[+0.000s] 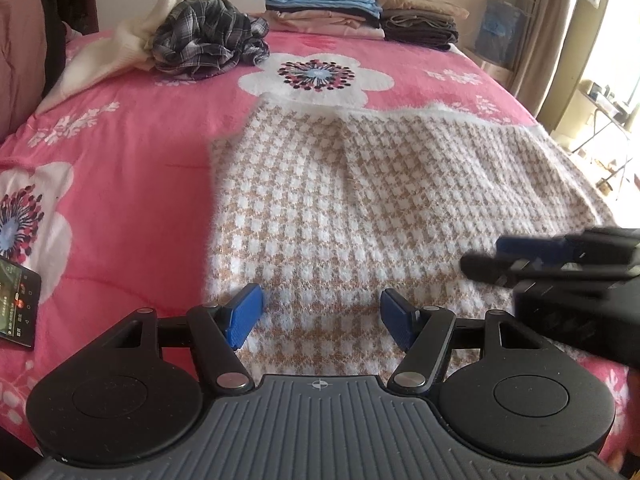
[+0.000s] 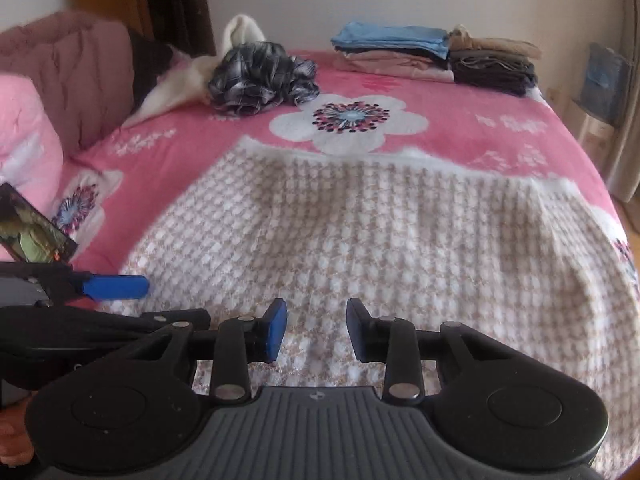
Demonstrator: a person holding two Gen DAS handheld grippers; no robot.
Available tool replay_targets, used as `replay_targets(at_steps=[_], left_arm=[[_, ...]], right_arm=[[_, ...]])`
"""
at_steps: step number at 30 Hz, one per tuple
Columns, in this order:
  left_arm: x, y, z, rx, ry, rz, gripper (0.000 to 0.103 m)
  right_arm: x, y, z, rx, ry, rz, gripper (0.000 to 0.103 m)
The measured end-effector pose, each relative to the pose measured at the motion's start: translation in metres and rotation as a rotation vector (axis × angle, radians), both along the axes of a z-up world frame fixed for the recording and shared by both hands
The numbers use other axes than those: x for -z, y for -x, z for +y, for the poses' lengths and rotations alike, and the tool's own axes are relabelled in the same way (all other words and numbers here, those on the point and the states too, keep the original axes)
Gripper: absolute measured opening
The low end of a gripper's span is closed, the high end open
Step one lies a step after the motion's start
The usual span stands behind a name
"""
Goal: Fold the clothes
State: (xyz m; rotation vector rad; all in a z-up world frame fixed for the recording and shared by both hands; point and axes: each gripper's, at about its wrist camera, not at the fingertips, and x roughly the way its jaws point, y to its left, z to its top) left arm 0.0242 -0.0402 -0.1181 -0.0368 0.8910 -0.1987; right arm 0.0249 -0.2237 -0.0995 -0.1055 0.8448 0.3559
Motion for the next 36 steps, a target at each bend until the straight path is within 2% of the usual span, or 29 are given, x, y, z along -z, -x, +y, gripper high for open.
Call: replay_targets(at_steps=[3, 4, 7, 10, 14, 18, 24, 28, 31, 36], left_arm=[[-0.001, 0.001, 0.000, -0.002, 0.001, -0.003, 0.066], [-0.001, 0.001, 0.001, -0.002, 0.002, -0.004, 0.066], [-0.002, 0.002, 0.001, -0.004, 0.003, -0.008, 0.066], [-0.008, 0.006, 0.001, -0.005, -0.010, -0.020, 0.066], [-0.020, 0.009, -0.004, 0.002, -0.018, -0.037, 0.066], [-0.020, 0.007, -0.021, 0.025, -0.063, 0.010, 0.066], [-0.005, 0.008, -0.044, 0.061, -0.149, 0.092, 0.066], [-0.003, 0.010, -0.051, 0.066, -0.178, 0.108, 0.066], [-0.002, 0.009, -0.053, 0.066, -0.193, 0.116, 0.066], [-0.001, 0.009, -0.058, 0.075, -0.232, 0.122, 0.067]], right_arm=[[0.024, -0.004, 0.006, -0.020, 0.031, 0.026, 0.038], [0.023, -0.002, 0.006, -0.024, 0.036, 0.018, 0.038], [0.007, 0.004, 0.002, 0.001, 0.019, 0.021, 0.037], [-0.011, 0.016, -0.021, 0.068, -0.001, -0.027, 0.037], [-0.014, 0.019, -0.060, 0.190, 0.020, -0.016, 0.037], [0.017, 0.014, -0.082, 0.253, 0.017, 0.088, 0.040], [0.020, 0.014, -0.086, 0.273, -0.016, 0.091, 0.040], [0.008, 0.019, -0.096, 0.307, -0.053, 0.080, 0.041], [0.004, 0.023, -0.105, 0.341, -0.043, 0.051, 0.042], [0.024, 0.020, -0.118, 0.360, -0.022, 0.099, 0.046]])
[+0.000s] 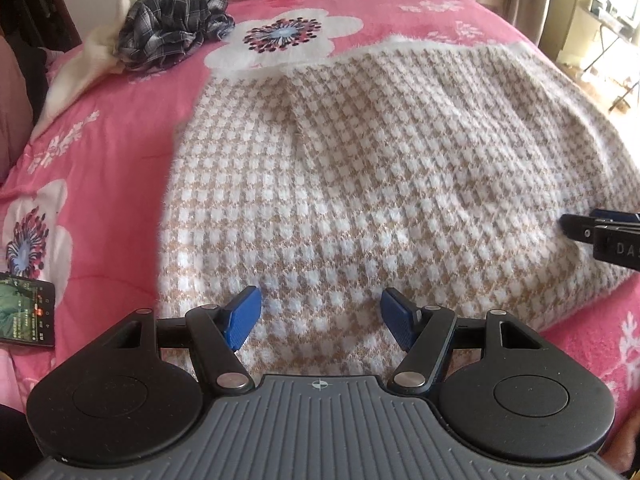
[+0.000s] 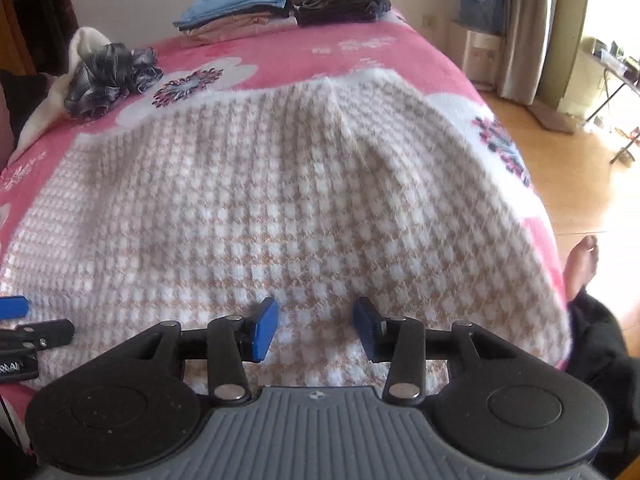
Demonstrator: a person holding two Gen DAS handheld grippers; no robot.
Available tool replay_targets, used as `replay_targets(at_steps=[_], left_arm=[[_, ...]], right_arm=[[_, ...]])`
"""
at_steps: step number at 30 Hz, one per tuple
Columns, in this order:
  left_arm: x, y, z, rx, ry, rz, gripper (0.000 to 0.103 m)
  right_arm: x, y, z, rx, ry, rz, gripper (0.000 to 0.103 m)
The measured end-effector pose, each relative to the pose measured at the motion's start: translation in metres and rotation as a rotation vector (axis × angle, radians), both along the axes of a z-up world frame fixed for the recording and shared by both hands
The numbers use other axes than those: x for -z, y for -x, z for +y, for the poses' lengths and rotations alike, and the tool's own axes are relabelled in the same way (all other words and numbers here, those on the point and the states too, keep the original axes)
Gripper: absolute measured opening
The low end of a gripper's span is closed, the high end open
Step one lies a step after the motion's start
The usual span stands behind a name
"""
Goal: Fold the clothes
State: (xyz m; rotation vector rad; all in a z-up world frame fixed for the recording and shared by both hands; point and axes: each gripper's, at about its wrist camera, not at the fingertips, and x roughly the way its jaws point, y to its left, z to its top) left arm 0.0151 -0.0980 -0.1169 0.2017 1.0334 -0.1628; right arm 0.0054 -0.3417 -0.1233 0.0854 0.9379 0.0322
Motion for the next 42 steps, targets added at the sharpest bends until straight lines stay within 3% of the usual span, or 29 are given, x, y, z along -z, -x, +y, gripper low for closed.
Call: replay_targets(at_steps=[4, 7, 9, 14, 21, 32, 42], left_arm=[[0.001, 0.000, -0.003, 0.003, -0.022, 0.003, 0.068], [0.001, 0.001, -0.004, 0.005, -0.030, 0.005, 0.068], [0.002, 0.001, -0.005, 0.005, -0.034, 0.006, 0.068], [0.002, 0.000, -0.006, 0.006, -0.041, 0.009, 0.069], [0.001, -0.001, -0.007, 0.009, -0.046, 0.012, 0.070], [0.002, -0.001, -0.007, 0.006, -0.042, 0.018, 0.071], [0.001, 0.000, -0.006, -0.009, -0.053, 0.009, 0.072]], right_arm=[[-0.007, -0.003, -0.004, 0.020, -0.036, 0.004, 0.047], [-0.018, -0.004, -0.008, 0.032, -0.092, -0.028, 0.053], [-0.023, -0.008, -0.010, 0.039, -0.102, -0.044, 0.064], [-0.020, -0.024, -0.007, 0.042, -0.102, -0.020, 0.070], [-0.006, -0.034, 0.015, -0.013, -0.039, 0.009, 0.096], [-0.011, -0.039, 0.016, 0.044, 0.006, 0.011, 0.094], [0.005, -0.043, 0.027, 0.012, 0.075, 0.014, 0.103]])
